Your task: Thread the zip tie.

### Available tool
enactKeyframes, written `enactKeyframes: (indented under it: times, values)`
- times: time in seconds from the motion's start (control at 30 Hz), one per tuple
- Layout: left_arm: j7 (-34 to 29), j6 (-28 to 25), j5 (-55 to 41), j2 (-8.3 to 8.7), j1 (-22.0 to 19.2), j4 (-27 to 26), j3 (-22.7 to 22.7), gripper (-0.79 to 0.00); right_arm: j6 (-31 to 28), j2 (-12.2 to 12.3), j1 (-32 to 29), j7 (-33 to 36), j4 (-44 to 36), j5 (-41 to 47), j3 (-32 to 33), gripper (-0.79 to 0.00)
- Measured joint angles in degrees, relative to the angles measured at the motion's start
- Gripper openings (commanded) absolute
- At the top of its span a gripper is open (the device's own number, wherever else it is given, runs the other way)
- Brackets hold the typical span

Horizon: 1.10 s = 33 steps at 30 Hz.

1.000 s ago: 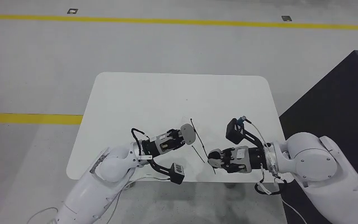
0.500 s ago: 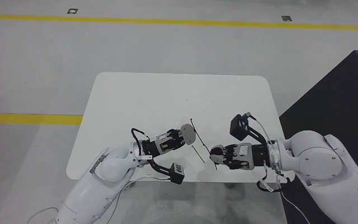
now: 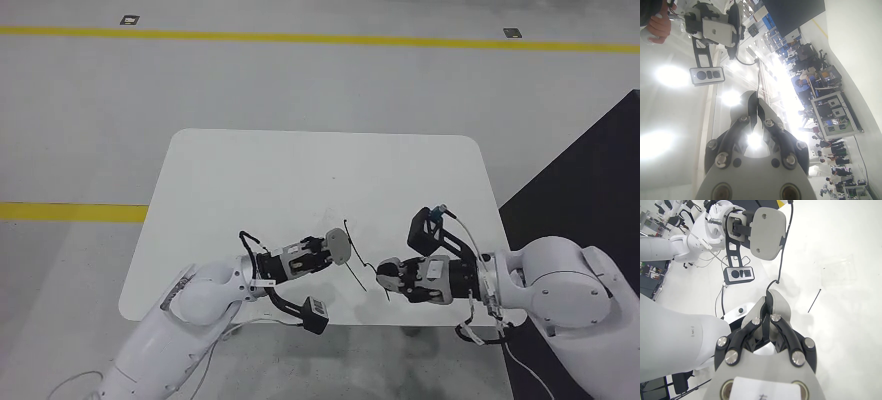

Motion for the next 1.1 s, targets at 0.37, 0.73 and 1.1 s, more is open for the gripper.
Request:
enactKeyframes:
  times: [0.37,0.73,1.1]
  values:
    - [-1.64,-2.05,0.00,0.54,-1.09,0.28,1.01,-0.785,-1.04,0.15,-1.47,-2.19,-1.97,-5.94,0.39,-0.785]
    - [-1.81,-2.27,0.00,1.20,-1.98,0.39,2.43,-0.785,-0.65,0.30,-2.69,-4.22,-3.36,-11.16,1.44,-0.785]
    - [-1.69,0.02,0.00,1.86,-1.98,-0.23,3.22,-0.785,-0.19,0.30,-3.69,-4.93,-4.62,-18.31,0.10,-0.785]
